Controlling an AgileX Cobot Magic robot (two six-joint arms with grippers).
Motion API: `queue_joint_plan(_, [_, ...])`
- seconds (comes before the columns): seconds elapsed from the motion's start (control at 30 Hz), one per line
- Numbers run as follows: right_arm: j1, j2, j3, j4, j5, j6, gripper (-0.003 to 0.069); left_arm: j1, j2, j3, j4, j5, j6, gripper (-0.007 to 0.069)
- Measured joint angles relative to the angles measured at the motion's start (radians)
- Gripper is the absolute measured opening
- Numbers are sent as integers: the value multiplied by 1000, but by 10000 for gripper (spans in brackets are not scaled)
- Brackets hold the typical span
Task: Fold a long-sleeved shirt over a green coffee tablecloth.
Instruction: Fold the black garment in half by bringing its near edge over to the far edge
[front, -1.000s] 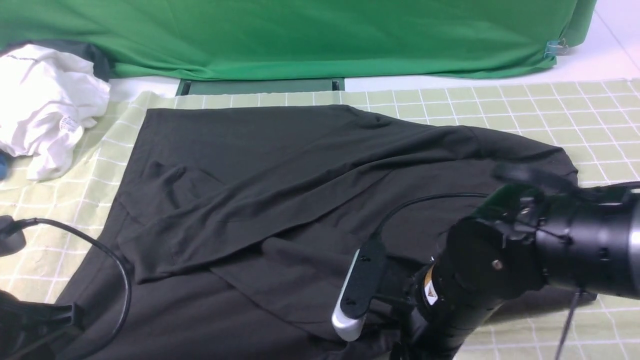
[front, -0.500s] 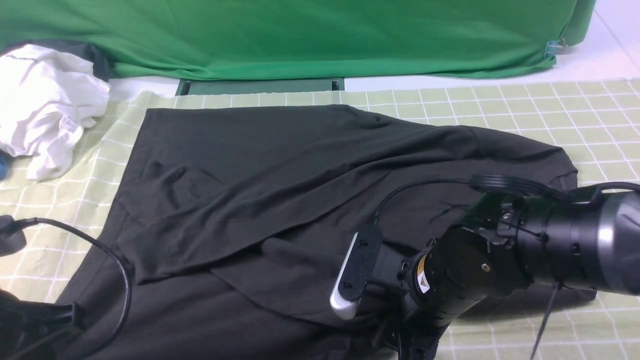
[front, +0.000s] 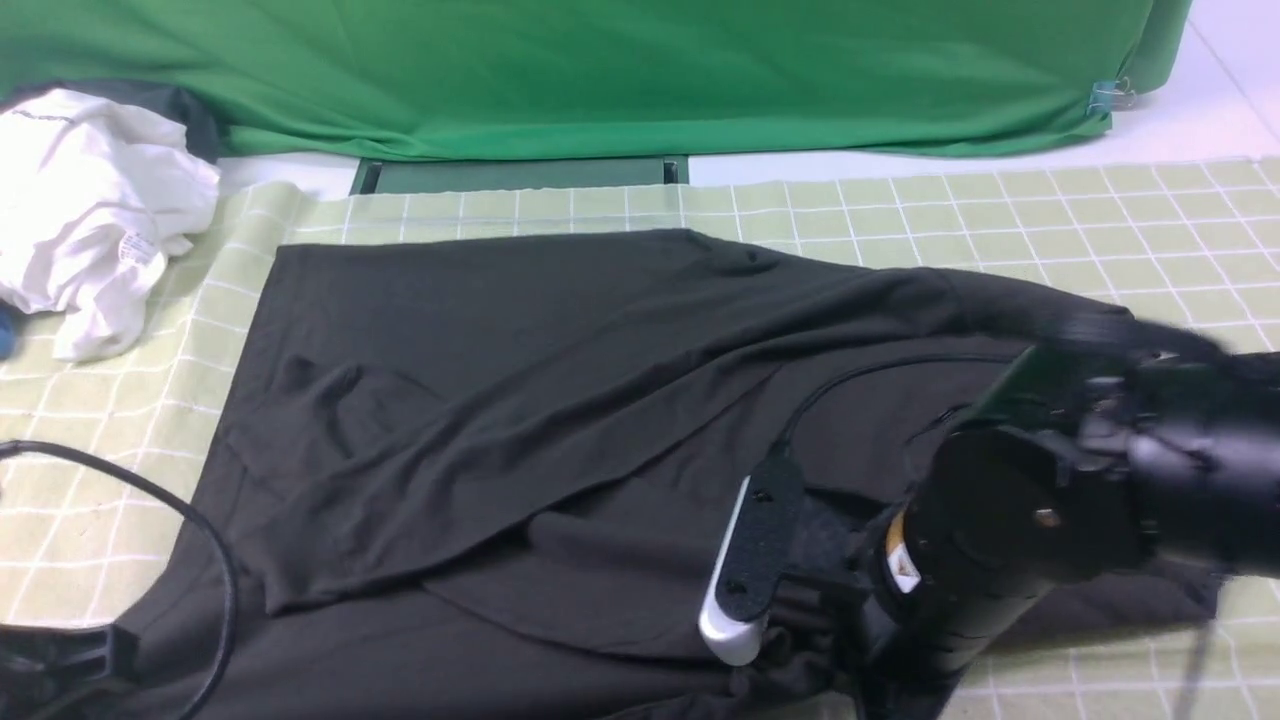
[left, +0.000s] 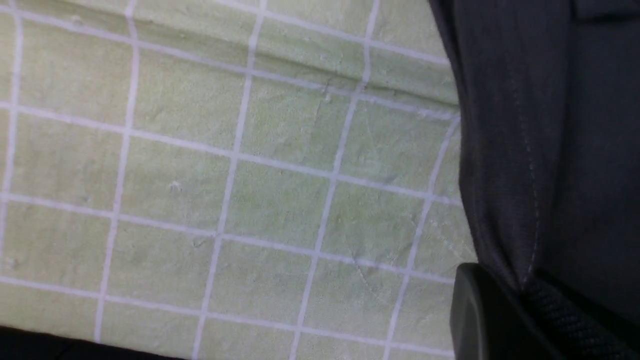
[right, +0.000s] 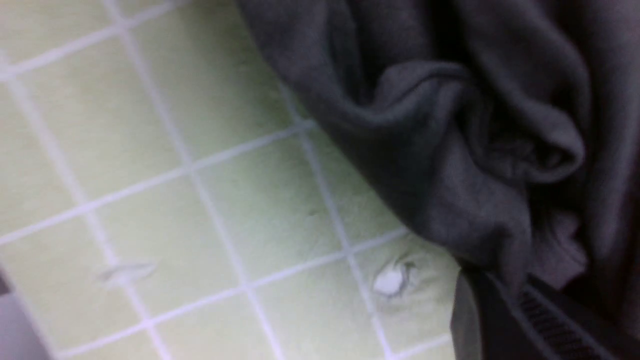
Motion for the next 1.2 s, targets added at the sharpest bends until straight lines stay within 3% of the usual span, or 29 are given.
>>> queue_joint_plan(0.2, [-25,-131,-31,-20,7,1,20,0,40,-106,4,-48,-22,22])
queue_joint_plan(0.43, [-153,-107,-202,-34,18,-53,18,0,268,-297,-26,-142,-25,23])
queue_joint_plan(0.63, [-252,83,-405,-34,26,-155,18,0,574,-550,-37,-178,-25,23])
queue_joint_plan(1.2, [-389,568,-887,-26,-3,-197,18,-3,1221,-1207,-55,-184,-52,23])
